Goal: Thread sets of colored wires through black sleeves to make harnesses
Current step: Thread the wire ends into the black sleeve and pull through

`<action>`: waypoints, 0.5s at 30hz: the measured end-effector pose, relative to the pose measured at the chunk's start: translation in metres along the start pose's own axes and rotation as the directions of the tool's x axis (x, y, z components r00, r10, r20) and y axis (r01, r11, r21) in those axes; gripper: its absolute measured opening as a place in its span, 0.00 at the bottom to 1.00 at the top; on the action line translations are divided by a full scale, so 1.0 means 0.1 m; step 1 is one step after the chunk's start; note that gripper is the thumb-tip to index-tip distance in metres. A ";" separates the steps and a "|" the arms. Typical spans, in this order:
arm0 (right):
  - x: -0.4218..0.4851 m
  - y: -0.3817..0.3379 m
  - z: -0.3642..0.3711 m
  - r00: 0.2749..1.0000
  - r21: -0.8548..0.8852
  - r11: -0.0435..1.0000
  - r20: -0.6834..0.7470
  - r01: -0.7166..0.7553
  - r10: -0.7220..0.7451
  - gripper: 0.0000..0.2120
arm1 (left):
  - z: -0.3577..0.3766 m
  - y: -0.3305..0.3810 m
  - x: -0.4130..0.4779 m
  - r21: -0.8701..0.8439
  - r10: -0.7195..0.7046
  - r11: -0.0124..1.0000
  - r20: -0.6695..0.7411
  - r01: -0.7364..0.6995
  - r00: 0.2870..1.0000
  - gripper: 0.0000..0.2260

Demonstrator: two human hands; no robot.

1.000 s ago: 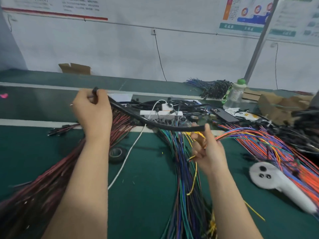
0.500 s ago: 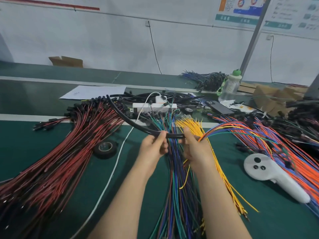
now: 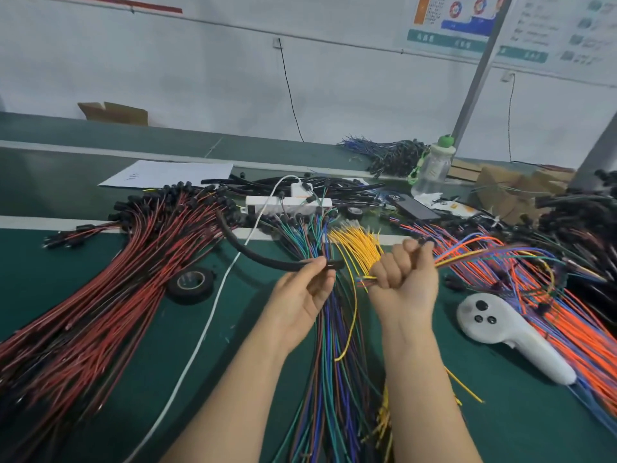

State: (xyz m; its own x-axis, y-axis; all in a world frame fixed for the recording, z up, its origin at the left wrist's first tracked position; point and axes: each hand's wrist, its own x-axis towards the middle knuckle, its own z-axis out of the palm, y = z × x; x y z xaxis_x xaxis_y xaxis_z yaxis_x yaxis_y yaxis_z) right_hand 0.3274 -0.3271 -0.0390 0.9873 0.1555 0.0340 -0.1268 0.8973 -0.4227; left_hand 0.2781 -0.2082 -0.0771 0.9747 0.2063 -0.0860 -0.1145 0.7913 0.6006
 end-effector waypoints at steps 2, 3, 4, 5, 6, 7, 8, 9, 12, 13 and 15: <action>-0.02 -0.04 -0.01 0.999 0.083 0.996 0.004 0.043 -0.043 0.21 | 0.01 -0.01 -0.02 0.003 -0.044 0.999 0.014 0.044 0.999 0.04; -0.02 -0.04 0.00 0.998 0.109 0.992 0.001 0.057 -0.058 0.22 | 0.02 -0.02 -0.03 0.006 -0.066 0.998 0.028 0.066 0.997 0.04; -0.03 -0.04 0.01 0.998 0.130 0.989 -0.005 0.068 -0.068 0.22 | 0.03 -0.02 -0.04 0.008 -0.087 0.996 0.040 0.087 0.995 0.02; -0.04 -0.03 0.02 0.997 0.148 0.986 -0.011 0.075 -0.074 0.22 | 0.04 -0.03 -0.04 0.010 -0.102 0.995 0.049 0.102 0.994 0.02; -0.04 -0.03 0.02 0.997 0.164 0.983 -0.016 0.078 -0.076 0.22 | 0.04 -0.03 -0.04 0.015 -0.112 0.994 0.053 0.112 0.992 0.02; -0.04 -0.02 0.03 0.997 0.179 0.981 -0.017 0.079 -0.077 0.22 | 0.04 -0.04 -0.04 0.022 -0.120 0.993 0.058 0.119 0.991 0.02; -0.04 -0.01 0.03 0.997 0.193 0.978 -0.015 0.077 -0.076 0.22 | 0.04 -0.04 -0.05 0.027 -0.126 0.992 0.066 0.125 0.990 0.02; -0.04 -0.01 0.04 0.997 0.210 0.975 -0.012 0.075 -0.075 0.22 | 0.04 -0.05 -0.06 0.031 -0.132 0.991 0.077 0.130 0.988 0.02; -0.05 0.01 0.04 0.997 0.235 0.969 -0.015 0.079 -0.077 0.23 | 0.04 -0.05 -0.07 0.028 -0.147 0.989 0.101 0.145 0.984 0.03; -0.05 0.01 0.04 0.996 0.227 0.970 -0.021 0.084 -0.082 0.24 | 0.04 -0.05 -0.07 0.024 -0.150 0.989 0.102 0.148 0.983 0.03; -0.05 0.02 0.04 0.996 0.203 0.975 -0.030 0.094 -0.090 0.24 | 0.04 -0.06 -0.07 0.019 -0.153 0.988 0.103 0.152 0.983 0.03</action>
State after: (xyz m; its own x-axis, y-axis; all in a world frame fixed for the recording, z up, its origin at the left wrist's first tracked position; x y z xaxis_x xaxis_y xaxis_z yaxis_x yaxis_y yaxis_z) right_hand 0.3219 -0.3243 -0.0366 0.9970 0.0622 0.0449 -0.0506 0.9730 -0.2251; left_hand 0.2728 -0.2164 -0.0769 0.9953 0.0223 -0.0941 0.0383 0.8024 0.5955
